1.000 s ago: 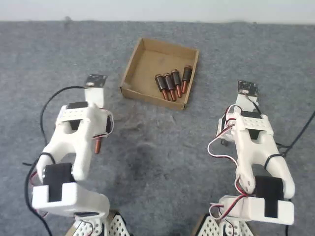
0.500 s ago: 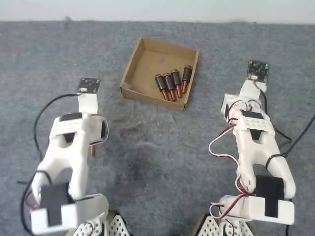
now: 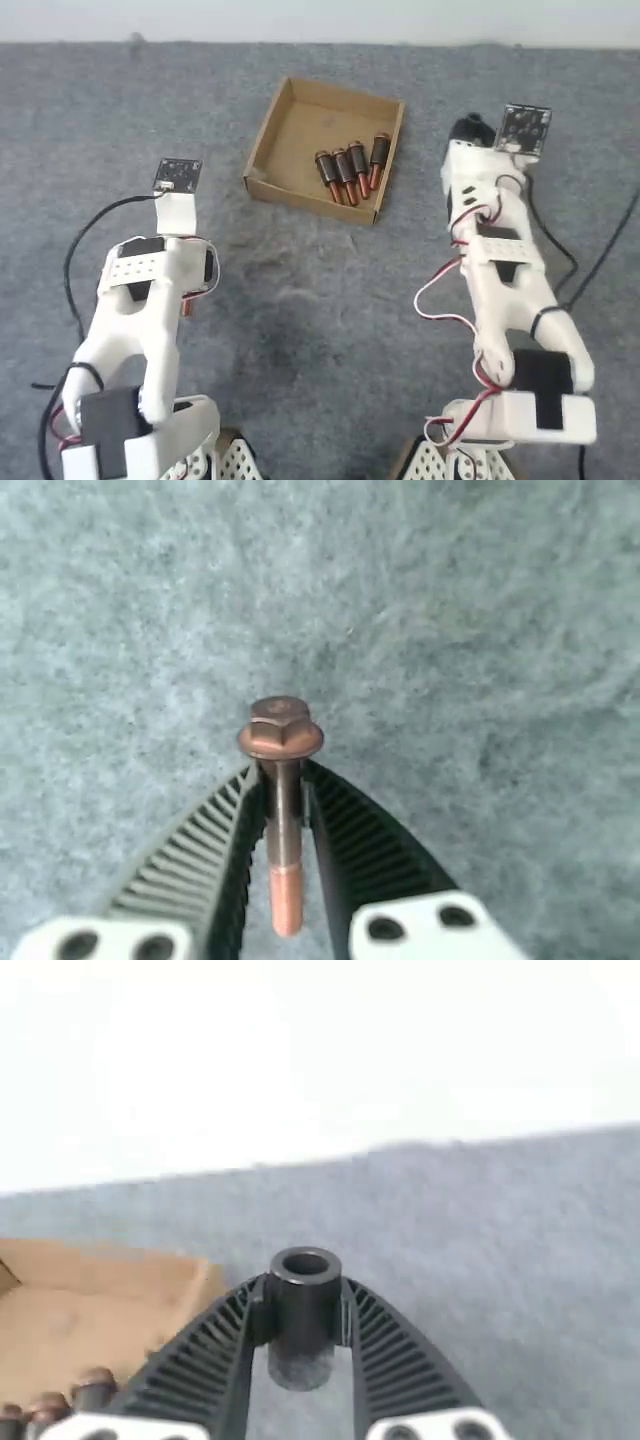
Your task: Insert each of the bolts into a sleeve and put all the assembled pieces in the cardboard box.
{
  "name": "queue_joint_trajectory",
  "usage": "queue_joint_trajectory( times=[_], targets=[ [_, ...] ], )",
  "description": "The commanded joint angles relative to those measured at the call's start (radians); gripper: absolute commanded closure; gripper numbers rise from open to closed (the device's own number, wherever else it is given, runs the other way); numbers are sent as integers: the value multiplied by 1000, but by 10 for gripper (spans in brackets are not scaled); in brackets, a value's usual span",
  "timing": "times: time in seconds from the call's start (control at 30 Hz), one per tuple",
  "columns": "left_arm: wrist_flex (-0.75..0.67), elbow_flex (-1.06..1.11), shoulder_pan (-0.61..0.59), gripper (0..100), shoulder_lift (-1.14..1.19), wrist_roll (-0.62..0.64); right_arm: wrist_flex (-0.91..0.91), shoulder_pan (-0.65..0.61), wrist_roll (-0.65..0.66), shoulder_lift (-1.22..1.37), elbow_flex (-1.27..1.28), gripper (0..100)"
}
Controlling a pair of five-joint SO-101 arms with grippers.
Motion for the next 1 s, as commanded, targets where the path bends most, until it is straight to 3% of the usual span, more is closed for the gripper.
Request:
queue_joint_trajectory(
  times=[0.0, 0.6, 0.8, 0.97],
  targets=[
    [-21, -5, -2, 989, -63, -14, -286, -28, 12, 25, 41, 993],
    [-25, -4, 0, 988, -63, -15, -952, -305, 17, 73, 560, 993],
    [-25, -4, 0, 988, -63, -15, -1176, -414, 127, 73, 752, 993],
    [-21, -2, 0, 988, -63, -15, -1285, -496, 133, 73, 865, 993]
  ],
)
